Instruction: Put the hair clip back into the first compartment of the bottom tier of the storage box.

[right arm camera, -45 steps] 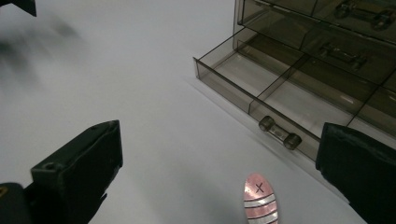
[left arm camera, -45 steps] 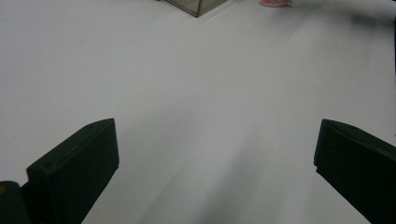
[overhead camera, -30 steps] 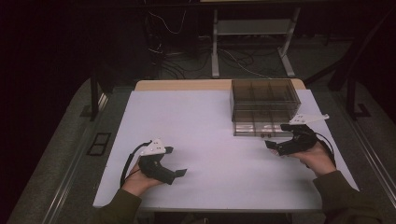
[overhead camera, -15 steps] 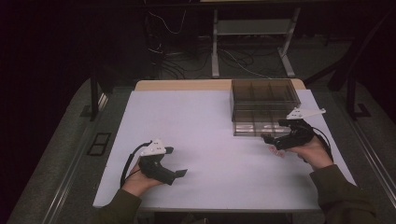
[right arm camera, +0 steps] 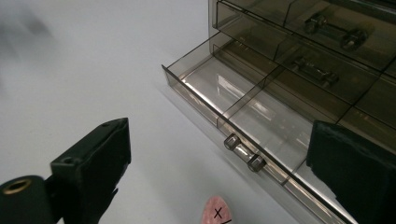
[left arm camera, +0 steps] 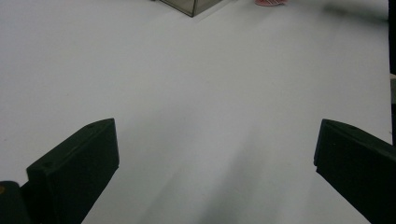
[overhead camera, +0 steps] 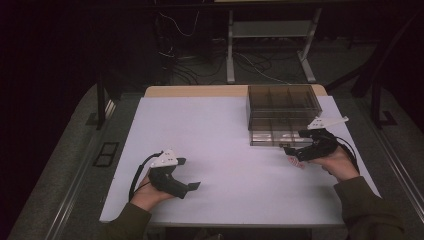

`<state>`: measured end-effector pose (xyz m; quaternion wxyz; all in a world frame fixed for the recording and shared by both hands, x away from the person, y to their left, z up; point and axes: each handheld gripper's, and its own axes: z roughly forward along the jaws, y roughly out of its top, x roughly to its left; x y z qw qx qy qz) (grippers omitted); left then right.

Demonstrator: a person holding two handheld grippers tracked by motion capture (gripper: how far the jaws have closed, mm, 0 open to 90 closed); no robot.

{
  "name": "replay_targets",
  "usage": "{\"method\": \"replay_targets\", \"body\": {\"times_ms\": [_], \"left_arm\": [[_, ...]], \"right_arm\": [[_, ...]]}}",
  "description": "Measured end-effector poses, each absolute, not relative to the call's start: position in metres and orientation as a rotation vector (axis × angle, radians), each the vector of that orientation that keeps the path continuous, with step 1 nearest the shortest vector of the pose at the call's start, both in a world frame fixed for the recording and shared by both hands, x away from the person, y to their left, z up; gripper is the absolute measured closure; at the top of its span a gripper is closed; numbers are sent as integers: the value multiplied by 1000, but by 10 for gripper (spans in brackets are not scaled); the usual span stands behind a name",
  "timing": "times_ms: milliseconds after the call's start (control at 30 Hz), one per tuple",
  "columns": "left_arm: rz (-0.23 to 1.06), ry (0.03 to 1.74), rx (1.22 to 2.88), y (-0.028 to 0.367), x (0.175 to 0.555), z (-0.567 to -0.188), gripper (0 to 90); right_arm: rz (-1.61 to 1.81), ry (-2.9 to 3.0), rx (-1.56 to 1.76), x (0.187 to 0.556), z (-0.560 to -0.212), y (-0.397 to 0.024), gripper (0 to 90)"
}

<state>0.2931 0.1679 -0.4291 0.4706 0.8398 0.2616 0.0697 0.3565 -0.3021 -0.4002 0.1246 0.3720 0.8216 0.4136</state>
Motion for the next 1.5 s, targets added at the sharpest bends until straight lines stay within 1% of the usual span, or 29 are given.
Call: {"method": "replay_targets", "body": {"times_ms": [33,67,100,133,433,500,567,667,833,900,1500], "left_arm": [[170,640,2062,168,293,-429,0],[168,643,2061,167,293,-430,0],[167,644,2060,167,293,-430,0],[167,637,2065,167,293,-430,0],[162,636,2071,166,293,-431,0],[161,633,2068,165,293,-431,0],[158,633,2069,165,292,-431,0],[158,629,2074,165,292,-431,0],[156,631,2071,165,292,-431,0],[156,630,2071,165,292,-431,0],[159,623,2073,165,292,-431,0]], "right_arm": [[1200,2398,1084,356,-400,-302,60],[1188,2408,1085,357,-401,-303,95],[1188,2408,1085,357,-401,-303,95],[1185,2418,1077,356,-402,-304,135],[1178,2435,1082,356,-402,-305,170],[1183,2444,1079,354,-402,-307,227],[1182,2447,1081,354,-402,-307,237],[1178,2462,1073,354,-403,-307,284],[1164,2474,1078,353,-404,-307,313],[1153,2487,1079,353,-405,-307,343],[1051,2545,1095,353,-417,-311,418]]}}
